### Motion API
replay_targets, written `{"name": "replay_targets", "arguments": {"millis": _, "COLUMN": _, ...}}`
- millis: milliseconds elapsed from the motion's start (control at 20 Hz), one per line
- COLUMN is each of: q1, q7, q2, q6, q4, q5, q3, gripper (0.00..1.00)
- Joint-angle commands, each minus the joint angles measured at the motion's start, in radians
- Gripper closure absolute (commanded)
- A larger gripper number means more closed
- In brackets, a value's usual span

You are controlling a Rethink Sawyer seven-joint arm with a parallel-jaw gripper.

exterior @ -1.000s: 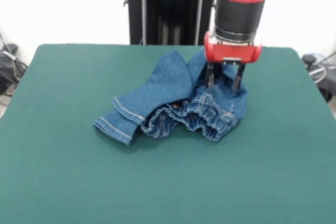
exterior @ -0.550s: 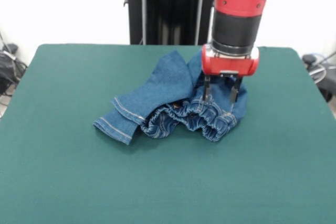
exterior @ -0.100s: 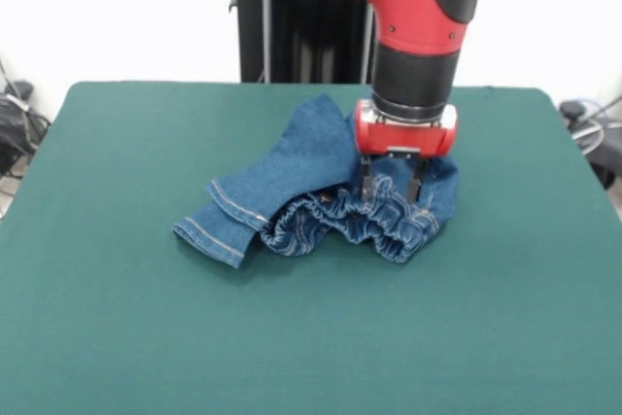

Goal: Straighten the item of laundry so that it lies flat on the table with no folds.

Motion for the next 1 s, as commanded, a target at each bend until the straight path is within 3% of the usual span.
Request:
{"name": "replay_targets", "arguments": {"millis": 50, "q1": -0.027, "q7": 0.151, "q2": 0.04, "q6": -0.066, "q4": -0.036, "q5": -0.02, "q3": 0.021, "gripper": 0.0}}
{"name": "replay_targets", "arguments": {"millis": 350, "q1": -0.029, "q7": 0.167, "q2": 0.076, "q6": -0.121, "q4": -0.019, "q5": -0.022, "q3": 0.013, "gripper": 0.0}}
{"name": "replay_targets", "arguments": {"millis": 800, "q1": -0.094, "q7": 0.159, "q2": 0.233, "q6": -0.241, "q4": -0.052, "q5": -0.028, "q3": 0.061, "gripper": 0.0}}
{"name": "replay_targets", "arguments": {"millis": 1000, "q1": -0.109, "q7": 0.149, "q2": 0.238, "q6": -0.256, "q4": -0.045, "q5": -0.034, "q3": 0.075, "gripper": 0.0}}
